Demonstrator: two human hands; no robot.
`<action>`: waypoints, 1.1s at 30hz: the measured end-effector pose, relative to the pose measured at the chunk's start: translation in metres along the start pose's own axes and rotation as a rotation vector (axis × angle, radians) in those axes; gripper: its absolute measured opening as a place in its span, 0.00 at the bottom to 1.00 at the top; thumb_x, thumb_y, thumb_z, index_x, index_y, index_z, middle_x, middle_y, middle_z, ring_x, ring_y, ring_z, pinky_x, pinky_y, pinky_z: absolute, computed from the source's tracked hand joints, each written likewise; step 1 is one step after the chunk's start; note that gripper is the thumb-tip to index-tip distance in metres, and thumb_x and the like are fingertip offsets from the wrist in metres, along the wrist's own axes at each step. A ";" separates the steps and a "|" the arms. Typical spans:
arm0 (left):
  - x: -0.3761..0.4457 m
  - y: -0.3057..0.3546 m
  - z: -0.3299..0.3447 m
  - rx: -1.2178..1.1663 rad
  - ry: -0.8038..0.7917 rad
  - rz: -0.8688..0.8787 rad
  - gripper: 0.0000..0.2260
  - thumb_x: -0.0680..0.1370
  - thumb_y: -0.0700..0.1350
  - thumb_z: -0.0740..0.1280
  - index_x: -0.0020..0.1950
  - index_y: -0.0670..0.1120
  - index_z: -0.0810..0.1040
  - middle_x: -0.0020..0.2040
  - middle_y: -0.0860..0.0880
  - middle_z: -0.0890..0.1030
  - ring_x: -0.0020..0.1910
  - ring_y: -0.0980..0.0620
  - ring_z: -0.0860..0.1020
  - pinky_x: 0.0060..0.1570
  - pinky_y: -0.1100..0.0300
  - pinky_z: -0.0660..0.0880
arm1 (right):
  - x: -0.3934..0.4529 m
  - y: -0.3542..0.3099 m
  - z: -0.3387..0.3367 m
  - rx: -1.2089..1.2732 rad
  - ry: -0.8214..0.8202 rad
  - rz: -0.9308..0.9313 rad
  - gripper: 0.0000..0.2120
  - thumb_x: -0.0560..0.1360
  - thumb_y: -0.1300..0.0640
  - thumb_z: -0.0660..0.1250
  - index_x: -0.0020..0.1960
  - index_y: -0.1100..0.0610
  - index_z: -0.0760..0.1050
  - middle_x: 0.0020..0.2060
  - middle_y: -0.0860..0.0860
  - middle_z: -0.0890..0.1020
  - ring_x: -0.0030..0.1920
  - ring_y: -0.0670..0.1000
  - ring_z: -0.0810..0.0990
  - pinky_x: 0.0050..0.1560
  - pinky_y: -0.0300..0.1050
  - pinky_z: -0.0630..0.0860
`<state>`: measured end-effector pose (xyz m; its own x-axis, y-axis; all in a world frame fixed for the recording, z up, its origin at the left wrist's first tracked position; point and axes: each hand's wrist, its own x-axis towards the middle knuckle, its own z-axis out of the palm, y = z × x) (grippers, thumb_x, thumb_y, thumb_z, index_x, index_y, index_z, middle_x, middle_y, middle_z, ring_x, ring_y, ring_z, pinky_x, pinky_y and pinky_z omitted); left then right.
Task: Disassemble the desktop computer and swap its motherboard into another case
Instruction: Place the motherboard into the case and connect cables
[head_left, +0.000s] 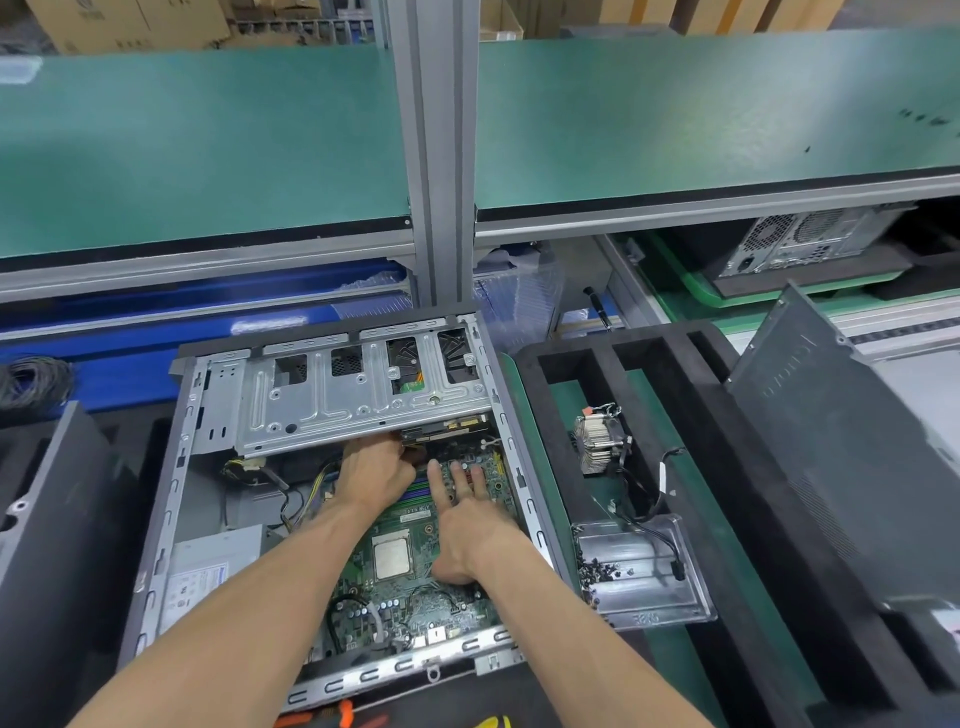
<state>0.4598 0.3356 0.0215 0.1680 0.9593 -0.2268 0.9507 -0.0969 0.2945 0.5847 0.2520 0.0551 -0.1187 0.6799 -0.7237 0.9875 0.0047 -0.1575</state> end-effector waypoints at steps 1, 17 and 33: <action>0.000 -0.001 0.001 -0.031 0.001 -0.019 0.17 0.72 0.39 0.67 0.27 0.47 0.64 0.26 0.48 0.70 0.30 0.45 0.69 0.37 0.57 0.67 | 0.000 0.000 0.000 0.004 0.000 0.001 0.52 0.78 0.50 0.65 0.75 0.51 0.20 0.77 0.55 0.29 0.77 0.62 0.30 0.76 0.65 0.52; -0.003 0.007 -0.005 -0.036 -0.009 -0.075 0.10 0.71 0.39 0.66 0.31 0.42 0.70 0.32 0.43 0.73 0.33 0.42 0.71 0.40 0.56 0.71 | 0.005 0.001 0.002 0.024 -0.006 0.014 0.53 0.78 0.50 0.66 0.75 0.50 0.20 0.77 0.54 0.28 0.77 0.61 0.29 0.76 0.64 0.52; -0.001 -0.020 -0.030 0.149 -0.112 0.009 0.14 0.83 0.49 0.57 0.66 0.47 0.73 0.61 0.40 0.80 0.54 0.39 0.79 0.49 0.52 0.74 | 0.004 -0.002 0.003 0.024 0.015 0.019 0.52 0.79 0.47 0.64 0.75 0.53 0.20 0.77 0.57 0.30 0.77 0.63 0.30 0.77 0.63 0.48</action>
<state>0.4333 0.3447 0.0436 0.1964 0.9234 -0.3297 0.9758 -0.1512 0.1581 0.5822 0.2524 0.0509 -0.0983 0.6902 -0.7169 0.9868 -0.0256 -0.1599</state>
